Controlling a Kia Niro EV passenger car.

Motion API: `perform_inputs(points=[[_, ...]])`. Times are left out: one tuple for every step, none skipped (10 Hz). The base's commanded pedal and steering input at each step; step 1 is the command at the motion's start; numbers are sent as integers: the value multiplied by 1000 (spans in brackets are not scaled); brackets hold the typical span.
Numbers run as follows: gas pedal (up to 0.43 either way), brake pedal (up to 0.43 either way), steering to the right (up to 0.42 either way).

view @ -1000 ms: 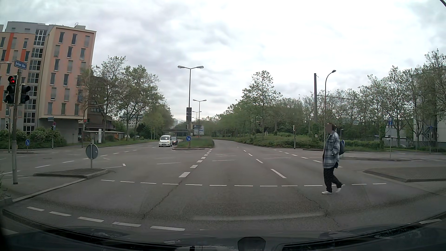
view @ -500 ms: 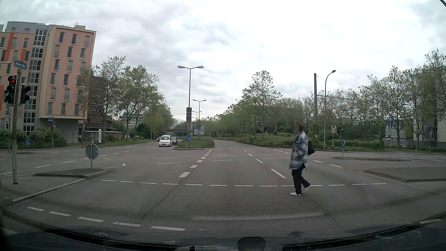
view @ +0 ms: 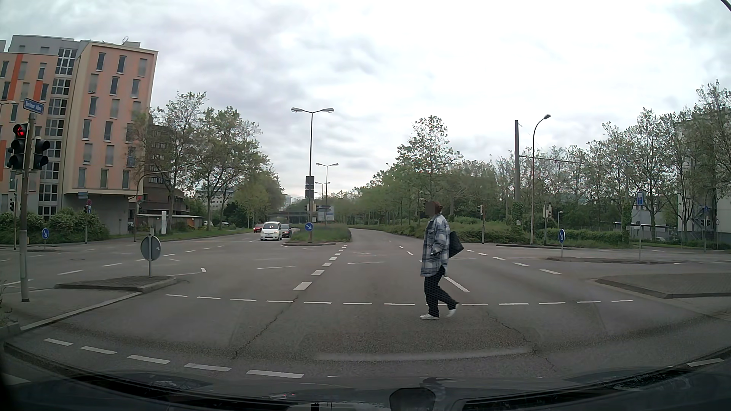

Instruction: Follow the waypoints while adhering to traffic rules and regulations

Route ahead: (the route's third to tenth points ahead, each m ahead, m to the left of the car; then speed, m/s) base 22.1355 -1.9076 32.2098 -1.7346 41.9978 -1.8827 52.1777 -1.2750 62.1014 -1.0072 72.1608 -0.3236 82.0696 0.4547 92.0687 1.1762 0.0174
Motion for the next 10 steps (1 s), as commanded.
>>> perform_inputs(points=[[0, 189, 5], [0, 189, 9], [0, 183, 9], [0, 183, 8], [0, 183, 8], [0, 183, 8], [0, 189, 8], [0, 189, 8], [0, 183, 8], [0, 189, 9]])
